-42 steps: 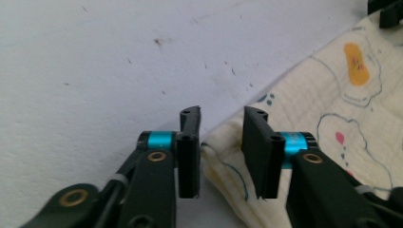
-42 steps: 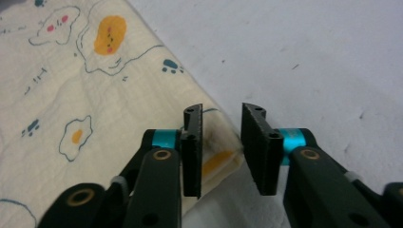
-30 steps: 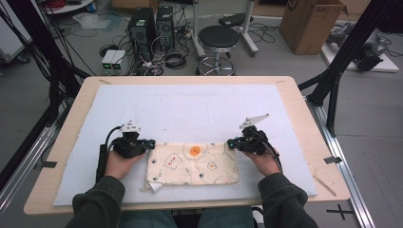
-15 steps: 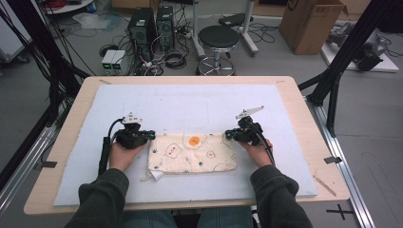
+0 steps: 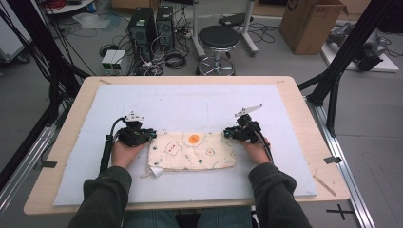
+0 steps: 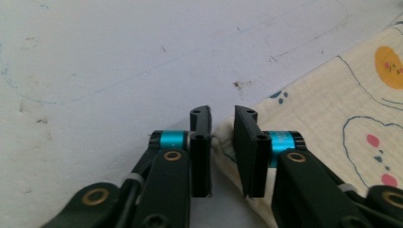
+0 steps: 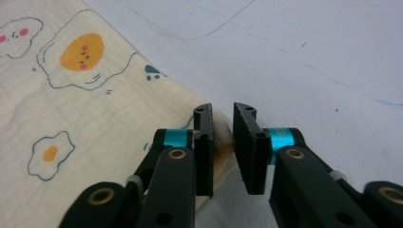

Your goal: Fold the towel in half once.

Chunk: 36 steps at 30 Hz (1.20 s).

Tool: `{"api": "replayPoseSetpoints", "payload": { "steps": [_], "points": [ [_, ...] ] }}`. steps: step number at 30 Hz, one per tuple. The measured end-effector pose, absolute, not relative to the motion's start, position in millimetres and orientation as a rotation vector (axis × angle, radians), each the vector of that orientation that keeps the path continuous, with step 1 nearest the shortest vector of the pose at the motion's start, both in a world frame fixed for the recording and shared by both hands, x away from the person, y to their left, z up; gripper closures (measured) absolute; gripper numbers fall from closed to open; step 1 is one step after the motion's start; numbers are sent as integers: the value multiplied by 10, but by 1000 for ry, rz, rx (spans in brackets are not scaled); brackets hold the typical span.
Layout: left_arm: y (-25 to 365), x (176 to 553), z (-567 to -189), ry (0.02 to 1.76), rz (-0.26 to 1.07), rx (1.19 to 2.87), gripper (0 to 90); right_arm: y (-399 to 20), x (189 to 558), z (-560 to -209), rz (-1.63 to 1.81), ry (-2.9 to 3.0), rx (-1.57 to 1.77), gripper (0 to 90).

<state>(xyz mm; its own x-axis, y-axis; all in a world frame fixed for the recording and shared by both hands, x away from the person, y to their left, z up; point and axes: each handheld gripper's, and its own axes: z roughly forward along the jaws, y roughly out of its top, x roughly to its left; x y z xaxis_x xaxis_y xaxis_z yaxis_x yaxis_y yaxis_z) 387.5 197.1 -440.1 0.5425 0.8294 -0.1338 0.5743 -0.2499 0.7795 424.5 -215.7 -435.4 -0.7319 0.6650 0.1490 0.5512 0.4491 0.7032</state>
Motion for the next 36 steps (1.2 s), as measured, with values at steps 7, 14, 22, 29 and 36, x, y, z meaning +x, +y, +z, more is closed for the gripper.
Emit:
{"api": "replayPoseSetpoints", "payload": {
  "steps": [7, 14, 22, 29, 36],
  "points": [
    [2024, 3809, -4288, 1102, 376, 1910, 633, -2228, 4196, -4263, 1260, 2509, 1095, 611],
    [2082, 3754, -4209, 1074, 363, 1874, 570, -2240, 4146, -4197, 1322, 2503, 1064, 505],
    [2163, 3673, -4099, 1033, 366, 1863, 530, -2255, 4095, -4139, 1335, 2510, 1055, 449],
    [2200, 3653, -4007, 1016, 370, 1839, 513, -2231, 4077, -4012, 1342, 2516, 1031, 430],
    [2216, 3663, -3899, 1009, 384, 1856, 497, -2216, 4086, -3851, 1338, 2511, 1001, 421]
  ]
}}
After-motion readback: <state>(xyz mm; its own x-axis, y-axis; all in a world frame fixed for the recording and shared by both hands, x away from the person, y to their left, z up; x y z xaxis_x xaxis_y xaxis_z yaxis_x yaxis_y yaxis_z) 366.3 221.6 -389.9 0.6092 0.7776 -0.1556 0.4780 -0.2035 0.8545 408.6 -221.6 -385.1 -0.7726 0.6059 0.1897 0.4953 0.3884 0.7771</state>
